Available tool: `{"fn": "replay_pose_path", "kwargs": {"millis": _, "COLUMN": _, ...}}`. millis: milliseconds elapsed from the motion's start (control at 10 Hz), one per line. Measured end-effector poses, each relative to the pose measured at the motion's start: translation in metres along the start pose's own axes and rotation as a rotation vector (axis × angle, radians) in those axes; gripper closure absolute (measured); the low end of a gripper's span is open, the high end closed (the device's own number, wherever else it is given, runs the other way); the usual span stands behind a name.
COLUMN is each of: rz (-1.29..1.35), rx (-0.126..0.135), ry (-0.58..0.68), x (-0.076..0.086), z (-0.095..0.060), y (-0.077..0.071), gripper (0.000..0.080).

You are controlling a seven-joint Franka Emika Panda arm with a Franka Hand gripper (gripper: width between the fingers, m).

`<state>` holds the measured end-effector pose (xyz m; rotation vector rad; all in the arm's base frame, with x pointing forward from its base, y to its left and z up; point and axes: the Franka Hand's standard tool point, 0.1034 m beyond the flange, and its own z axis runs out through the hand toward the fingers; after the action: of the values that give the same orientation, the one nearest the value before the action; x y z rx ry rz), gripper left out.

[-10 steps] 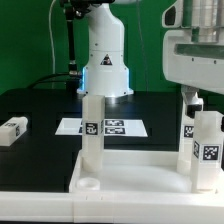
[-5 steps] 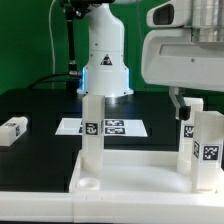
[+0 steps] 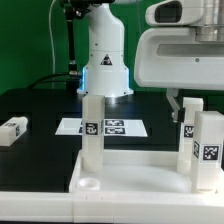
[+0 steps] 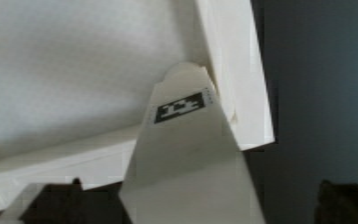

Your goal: Assemble desk

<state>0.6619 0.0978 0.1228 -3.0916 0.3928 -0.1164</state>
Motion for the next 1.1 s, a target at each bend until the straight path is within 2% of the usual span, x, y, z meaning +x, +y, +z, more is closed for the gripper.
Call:
{"fn": "replay_pose_path", "kwargs": {"millis": 200, "rz": -0.085, "rx": 0.0, "ry": 0.0, "x": -0.0001, "z": 0.0001, "y": -0.0001, "gripper": 0.0151}}
{"fn": "replay_pose_path", "kwargs": {"millis": 300, "rz": -0.084, "rx": 0.0, "ry": 0.0, "x": 0.0001, "z": 0.0001, "y": 0.0003, "gripper": 0.024}}
{"fn": "replay_pose_path", "kwargs": {"millis": 500, "rz": -0.083, "rx": 0.0, "ry": 0.0, "x": 0.0001, "z": 0.0001, "y": 0.0004, "gripper": 0.0515}}
{"fn": "replay_pose_path", "kwargs": {"millis": 700, "rz": -0.043, "rx": 0.002, "ry": -0.001, "x": 0.0001, "z": 0.0002, "y": 0.0003, "gripper": 0.0511}}
{"fn": "replay_pose_path", "kwargs": {"millis": 900, "rz": 0.103, "rx": 0.001, "ry": -0.001, "x": 0.0001, "z": 0.0002, "y": 0.0007, "gripper": 0.0511}}
{"fn": "replay_pose_path", "kwargs": {"millis": 1100, "rz": 0.282, "rx": 0.012, "ry": -0.006, "x": 0.0017, "z": 0.0009, "y": 0.0043, "gripper": 0.0511}}
